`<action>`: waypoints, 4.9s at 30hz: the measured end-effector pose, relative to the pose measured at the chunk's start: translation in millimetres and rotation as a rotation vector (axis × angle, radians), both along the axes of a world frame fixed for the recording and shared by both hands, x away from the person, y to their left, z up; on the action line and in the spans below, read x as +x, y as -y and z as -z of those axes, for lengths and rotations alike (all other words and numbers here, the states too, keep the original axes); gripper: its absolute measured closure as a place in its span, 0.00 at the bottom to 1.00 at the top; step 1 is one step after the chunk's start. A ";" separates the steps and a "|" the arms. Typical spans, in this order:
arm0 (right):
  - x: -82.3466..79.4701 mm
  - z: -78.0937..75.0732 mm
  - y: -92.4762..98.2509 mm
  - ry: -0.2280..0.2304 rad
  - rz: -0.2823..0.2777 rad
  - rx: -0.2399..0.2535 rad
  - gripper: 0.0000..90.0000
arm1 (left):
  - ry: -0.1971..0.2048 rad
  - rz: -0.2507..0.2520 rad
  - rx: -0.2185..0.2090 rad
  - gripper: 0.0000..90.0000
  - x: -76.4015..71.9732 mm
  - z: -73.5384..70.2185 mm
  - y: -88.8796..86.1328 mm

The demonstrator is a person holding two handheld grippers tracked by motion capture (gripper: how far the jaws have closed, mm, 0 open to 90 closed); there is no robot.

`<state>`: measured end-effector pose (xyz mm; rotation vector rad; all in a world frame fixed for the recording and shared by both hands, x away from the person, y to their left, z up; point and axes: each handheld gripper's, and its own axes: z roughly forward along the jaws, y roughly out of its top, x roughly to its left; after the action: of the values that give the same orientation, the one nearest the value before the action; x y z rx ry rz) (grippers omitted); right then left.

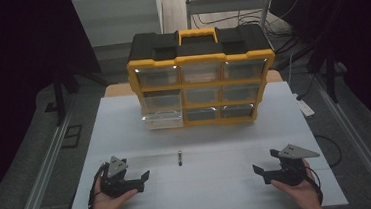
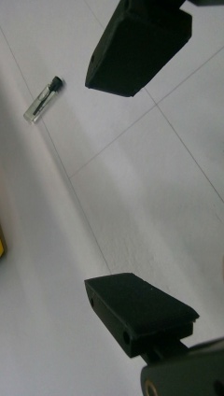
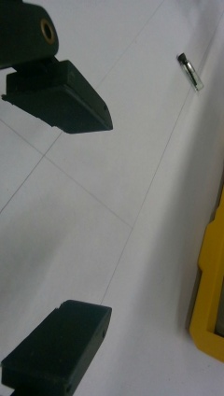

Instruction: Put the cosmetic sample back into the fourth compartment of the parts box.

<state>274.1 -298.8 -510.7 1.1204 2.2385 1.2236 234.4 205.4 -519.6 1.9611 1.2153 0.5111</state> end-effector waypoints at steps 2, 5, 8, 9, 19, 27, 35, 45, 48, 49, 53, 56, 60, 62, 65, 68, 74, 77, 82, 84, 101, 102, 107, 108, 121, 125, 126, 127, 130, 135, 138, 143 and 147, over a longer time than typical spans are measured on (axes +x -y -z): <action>0.3 0.5 0.2 0.000 0.001 0.000 0.12 | -0.004 0.001 -0.001 0.08 0.4 0.4 0.8; -0.7 0.4 0.2 0.003 0.004 -0.007 0.12 | -0.013 0.004 -0.015 0.08 0.6 1.6 0.4; -0.4 -0.1 -2.4 0.006 0.003 -0.016 0.12 | -0.017 0.010 -0.011 0.08 0.0 2.2 0.2; 0.0 -0.2 -3.8 0.009 0.004 -0.019 0.12 | -0.019 0.012 -0.007 0.08 -0.5 2.4 0.2; 1.4 3.6 -5.3 -0.012 -0.011 -0.017 0.13 | -0.021 0.031 -0.009 0.08 1.7 3.6 -0.7; -1.8 3.7 -2.6 -0.007 -0.005 -0.025 0.13 | -0.012 0.023 0.026 0.08 -1.1 3.8 0.4; 1.8 5.6 -6.2 -0.017 -0.015 -0.032 0.14 | -0.014 0.025 0.027 0.08 -0.2 5.3 -3.8; -1.4 3.9 -4.6 -0.009 -0.019 -0.028 0.14 | 0.018 0.087 0.037 0.08 0.6 0.8 -2.3; -1.0 4.5 -5.4 -0.010 -0.021 -0.034 0.14 | 0.018 0.106 0.030 0.09 4.2 -0.5 -1.5; -0.8 4.7 -5.7 -0.011 -0.022 -0.036 0.14 | 0.017 0.108 0.028 0.08 5.8 -1.1 -1.3; -0.6 5.0 -6.1 -0.013 -0.028 -0.040 0.14 | 0.012 0.123 0.022 0.09 9.7 -2.3 -0.4; -1.2 5.5 -6.3 -0.014 -0.029 -0.046 0.14 | 0.002 0.158 0.027 0.09 12.8 -3.6 2.3; -1.3 5.4 -6.5 -0.012 -0.028 -0.046 0.14 | 0.015 0.190 0.033 0.08 15.5 -9.6 6.8; -1.3 5.5 -6.6 -0.012 -0.028 -0.046 0.14 | 0.018 0.195 0.033 0.08 16.4 -11.2 7.9; -1.2 5.5 -6.5 -0.012 -0.030 -0.045 0.14 | 0.020 0.213 0.041 0.08 20.0 -13.7 13.0; -1.4 5.2 -6.2 -0.009 -0.033 -0.040 0.14 | 0.020 0.228 0.063 0.10 22.3 -14.9 17.8; -2.0 4.7 -6.3 -0.003 -0.031 -0.037 0.14 | 0.036 0.286 0.075 0.10 26.9 -22.8 26.2; -2.4 4.7 -6.5 -0.002 -0.030 -0.038 0.14 | 0.037 0.321 0.079 0.10 29.8 -24.4 31.6; -2.3 5.1 -6.5 -0.003 -0.034 -0.039 0.14 | 0.035 0.369 0.089 0.10 37.9 -24.6 39.6; -2.2 5.0 -6.2 -0.003 -0.034 -0.037 0.14 | 0.039 0.385 0.086 0.10 40.5 -25.8 42.3; -3.0 5.1 -6.4 -0.003 -0.039 -0.039 0.14 | 0.001 0.496 0.121 0.09 59.4 -20.6 64.4; -3.0 5.1 -6.3 -0.002 -0.039 -0.039 0.14 | -0.003 0.503 0.127 0.09 61.0 -19.6 65.6; -3.3 5.3 -6.5 -0.005 -0.038 -0.039 0.14 | -0.027 0.533 0.113 0.08 69.6 -16.7 69.6; -3.3 5.3 -6.5 -0.005 -0.038 -0.039 0.14 | -0.027 0.533 0.113 0.08 69.6 -16.7 69.6; -3.1 5.8 -6.8 -0.007 -0.046 -0.041 0.14 | -0.109 0.606 0.153 0.05 86.1 -2.3 85.4; -3.1 6.0 -7.2 -0.010 -0.049 -0.043 0.14 | -0.120 0.609 0.161 0.05 88.3 0.7 86.3; -3.1 6.0 -7.3 -0.011 -0.049 -0.043 0.14 | -0.123 0.608 0.161 0.05 88.9 1.3 86.5; -3.0 6.1 -7.3 -0.011 -0.050 -0.043 0.14 | -0.124 0.607 0.161 0.05 89.6 2.0 86.7; -2.8 6.2 -7.4 -0.011 -0.049 -0.048 0.14 | -0.132 0.602 0.161 0.05 91.7 4.2 87.3; -2.9 6.5 -7.6 -0.013 -0.051 -0.050 0.14 | -0.143 0.603 0.175 0.05 94.8 7.4 88.6; -2.7 6.7 -7.7 -0.016 -0.054 -0.045 0.14 | -0.150 0.613 0.205 0.05 96.1 7.9 90.7; -2.8 6.7 -7.7 -0.016 -0.054 -0.046 0.14 | -0.135 0.632 0.218 0.05 99.7 0.6 95.8; -2.7 7.3 -8.0 -0.020 -0.058 -0.047 0.14 | -0.135 0.650 0.240 0.05 104.1 1.4 99.1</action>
<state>271.4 -290.8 -518.0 1.0613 2.3175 1.1809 338.5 106.3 -521.0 2.4698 0.5407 0.1916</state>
